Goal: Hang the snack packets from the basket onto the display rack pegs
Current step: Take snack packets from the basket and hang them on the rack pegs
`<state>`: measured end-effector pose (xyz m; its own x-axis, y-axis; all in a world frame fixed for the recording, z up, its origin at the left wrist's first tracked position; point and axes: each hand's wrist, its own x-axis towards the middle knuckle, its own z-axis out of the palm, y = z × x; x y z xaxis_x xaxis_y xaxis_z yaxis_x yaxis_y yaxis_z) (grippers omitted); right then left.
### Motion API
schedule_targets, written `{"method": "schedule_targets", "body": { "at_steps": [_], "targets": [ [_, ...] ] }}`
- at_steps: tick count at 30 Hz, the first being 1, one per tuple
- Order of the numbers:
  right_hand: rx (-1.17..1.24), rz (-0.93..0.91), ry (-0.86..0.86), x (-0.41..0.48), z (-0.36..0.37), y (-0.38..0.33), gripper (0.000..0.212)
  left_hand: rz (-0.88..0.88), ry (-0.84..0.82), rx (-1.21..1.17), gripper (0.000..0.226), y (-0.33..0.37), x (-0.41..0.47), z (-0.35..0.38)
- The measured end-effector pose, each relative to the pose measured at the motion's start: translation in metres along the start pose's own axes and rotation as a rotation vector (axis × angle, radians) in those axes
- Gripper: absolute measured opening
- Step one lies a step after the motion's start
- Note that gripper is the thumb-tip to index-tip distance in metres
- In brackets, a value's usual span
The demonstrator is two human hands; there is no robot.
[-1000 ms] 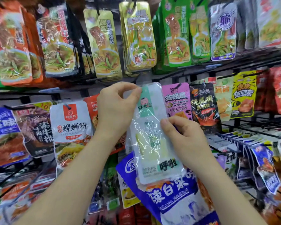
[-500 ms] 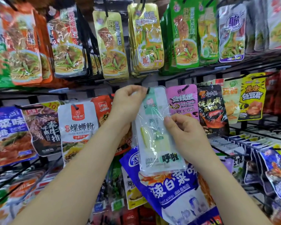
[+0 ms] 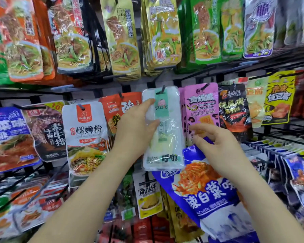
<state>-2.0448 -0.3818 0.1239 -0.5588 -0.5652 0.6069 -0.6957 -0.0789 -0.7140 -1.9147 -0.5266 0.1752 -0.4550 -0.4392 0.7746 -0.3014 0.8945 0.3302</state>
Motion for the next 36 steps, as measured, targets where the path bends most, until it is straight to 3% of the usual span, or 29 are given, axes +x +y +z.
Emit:
{"method": "schedule_targets", "body": {
  "at_steps": [7,13,17,19,22,27,32,36],
  "targets": [
    [-0.098,0.055,-0.066,0.004,-0.017,-0.009,0.016,0.082,0.071,0.240,0.055,-0.002,-0.010,0.006],
    [-0.084,0.133,-0.257,0.003,-0.046,-0.017,0.010,0.105,0.035,0.276,0.050,-0.008,-0.019,0.010],
    [-0.235,0.125,-0.274,0.008,-0.031,-0.020,0.032,0.041,-0.053,0.308,0.069,-0.004,-0.031,0.009],
    [-0.334,0.104,-0.268,0.013,-0.012,-0.021,0.042,0.024,-0.125,0.359,0.085,-0.002,-0.038,0.015],
    [-0.390,0.083,-0.248,0.021,0.005,-0.020,0.037,-0.008,-0.181,0.365,0.097,-0.005,-0.037,0.023],
    [-0.356,0.081,-0.231,0.031,0.011,-0.020,0.048,0.039,-0.152,0.430,0.092,-0.007,-0.032,0.025],
    [-0.219,0.070,-0.177,0.035,0.019,-0.013,0.036,0.107,-0.134,0.589,0.090,-0.004,-0.024,0.025],
    [-0.235,0.026,-0.091,0.027,0.012,-0.006,0.030,0.088,-0.173,0.577,0.091,-0.003,-0.025,0.021]
  ]
}}
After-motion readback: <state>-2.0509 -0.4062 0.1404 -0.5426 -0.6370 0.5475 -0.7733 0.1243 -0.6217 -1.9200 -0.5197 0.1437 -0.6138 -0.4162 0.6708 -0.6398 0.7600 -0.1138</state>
